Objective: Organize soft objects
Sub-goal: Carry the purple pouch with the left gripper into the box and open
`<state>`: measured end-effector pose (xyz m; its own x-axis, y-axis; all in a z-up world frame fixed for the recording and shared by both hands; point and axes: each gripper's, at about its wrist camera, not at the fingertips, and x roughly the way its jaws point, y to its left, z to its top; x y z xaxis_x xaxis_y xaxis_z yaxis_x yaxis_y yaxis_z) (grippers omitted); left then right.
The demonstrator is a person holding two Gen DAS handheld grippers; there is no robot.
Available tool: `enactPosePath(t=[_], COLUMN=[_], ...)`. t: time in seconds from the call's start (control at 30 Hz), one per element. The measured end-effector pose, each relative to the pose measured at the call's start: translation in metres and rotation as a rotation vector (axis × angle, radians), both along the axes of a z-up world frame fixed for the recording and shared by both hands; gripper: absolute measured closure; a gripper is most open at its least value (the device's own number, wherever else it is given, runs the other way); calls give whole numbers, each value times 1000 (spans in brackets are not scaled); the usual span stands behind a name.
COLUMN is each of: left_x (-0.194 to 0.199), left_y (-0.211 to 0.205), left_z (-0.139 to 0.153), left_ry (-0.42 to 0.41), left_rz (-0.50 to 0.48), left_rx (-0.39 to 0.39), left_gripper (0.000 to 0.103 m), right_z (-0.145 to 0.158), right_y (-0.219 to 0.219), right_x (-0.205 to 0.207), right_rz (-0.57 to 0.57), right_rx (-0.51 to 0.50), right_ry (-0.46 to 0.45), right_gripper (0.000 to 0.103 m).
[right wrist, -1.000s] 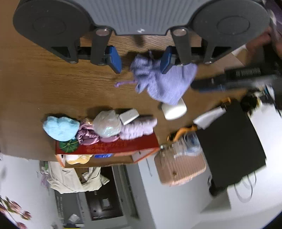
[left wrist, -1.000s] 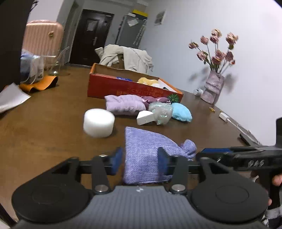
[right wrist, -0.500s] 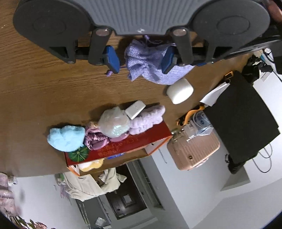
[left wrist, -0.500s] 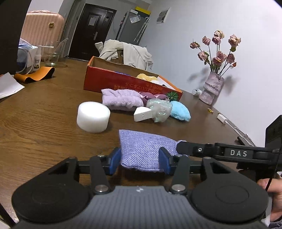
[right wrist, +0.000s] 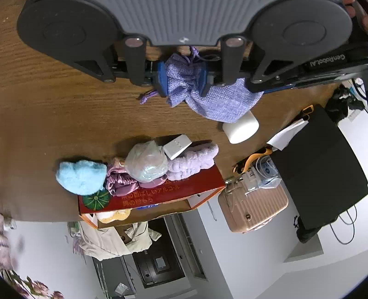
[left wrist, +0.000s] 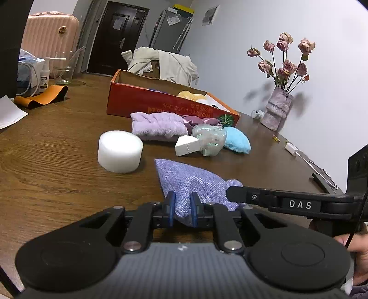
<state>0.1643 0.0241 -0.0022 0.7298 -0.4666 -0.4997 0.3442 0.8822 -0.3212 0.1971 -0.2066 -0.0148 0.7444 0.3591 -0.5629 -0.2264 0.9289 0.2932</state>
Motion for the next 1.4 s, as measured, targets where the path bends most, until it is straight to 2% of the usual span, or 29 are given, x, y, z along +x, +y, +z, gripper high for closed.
enactPosePath(t=[0.2,0.23,0.53,0.83,0.97,1.13,1.27,1.4], left_x=[2,3,31,54,82,111,148,184], left_y=[1,1,4,6,12,15,15,18], left_z=[10,12,28,48,59,67,79,88], left_ry=[-31,-40,-69,-127,-111,-140,-162,-173], left_rz=[-16,-19,-29,-32,4,31,57,79], left_rx=[-7,-10,-19,-48,-61,-68,-41,-45], left_gripper=[90,91,93,93,93,93,94,94], right_z=[11,14,25,48,59,68,77,80], right_y=[0,0,0,2,2,6,13,20], right_x=[3,5,31,63,84,117,153,194], right_rz=[4,1,8,30,40,51,67,82], right_rx=[-22,-28,-29,-47,-44,-32,-51,-54], right_ry=[-33,-38,-41,-102,-139,-163,-185,-168], right_gripper=[92,100,100,100,100,100,100,100])
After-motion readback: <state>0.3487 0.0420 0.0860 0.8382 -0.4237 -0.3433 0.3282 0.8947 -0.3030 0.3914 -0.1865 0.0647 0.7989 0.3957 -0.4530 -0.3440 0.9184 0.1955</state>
